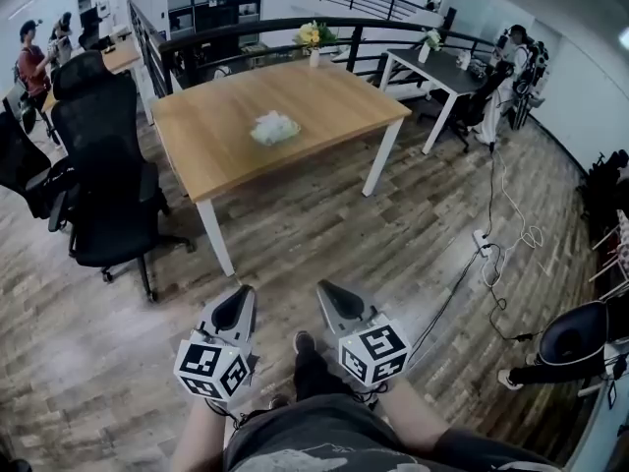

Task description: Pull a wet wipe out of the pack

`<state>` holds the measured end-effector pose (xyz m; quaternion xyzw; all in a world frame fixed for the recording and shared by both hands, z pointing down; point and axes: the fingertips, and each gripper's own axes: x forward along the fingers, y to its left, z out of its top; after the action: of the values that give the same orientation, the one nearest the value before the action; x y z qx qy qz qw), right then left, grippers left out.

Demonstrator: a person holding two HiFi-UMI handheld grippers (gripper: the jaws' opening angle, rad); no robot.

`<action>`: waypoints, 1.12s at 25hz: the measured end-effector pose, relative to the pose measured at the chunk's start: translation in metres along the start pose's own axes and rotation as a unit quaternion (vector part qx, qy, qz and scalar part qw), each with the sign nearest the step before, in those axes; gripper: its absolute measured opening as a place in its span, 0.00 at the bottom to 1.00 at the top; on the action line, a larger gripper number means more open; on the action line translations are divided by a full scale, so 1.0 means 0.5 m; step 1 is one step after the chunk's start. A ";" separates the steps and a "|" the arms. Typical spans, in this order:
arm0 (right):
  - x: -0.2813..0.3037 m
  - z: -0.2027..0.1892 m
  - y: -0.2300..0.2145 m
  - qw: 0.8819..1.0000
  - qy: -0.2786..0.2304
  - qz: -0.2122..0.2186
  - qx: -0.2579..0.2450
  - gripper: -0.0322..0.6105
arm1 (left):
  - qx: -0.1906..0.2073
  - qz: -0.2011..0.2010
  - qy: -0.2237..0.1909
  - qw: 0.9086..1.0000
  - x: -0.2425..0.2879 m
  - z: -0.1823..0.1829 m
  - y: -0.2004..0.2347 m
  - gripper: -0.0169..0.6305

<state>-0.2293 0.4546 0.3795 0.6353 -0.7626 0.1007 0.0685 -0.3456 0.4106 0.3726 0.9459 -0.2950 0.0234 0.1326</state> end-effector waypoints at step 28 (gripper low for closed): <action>0.253 0.017 -0.216 0.999 0.023 0.040 0.004 0.10 | -0.021 0.024 0.037 0.999 0.309 -0.002 0.140 0.06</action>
<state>-0.1463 0.3133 0.4080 0.6018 -0.7855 0.1206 0.0795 -0.2575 0.2703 0.4090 0.9342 -0.3128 0.0550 0.1626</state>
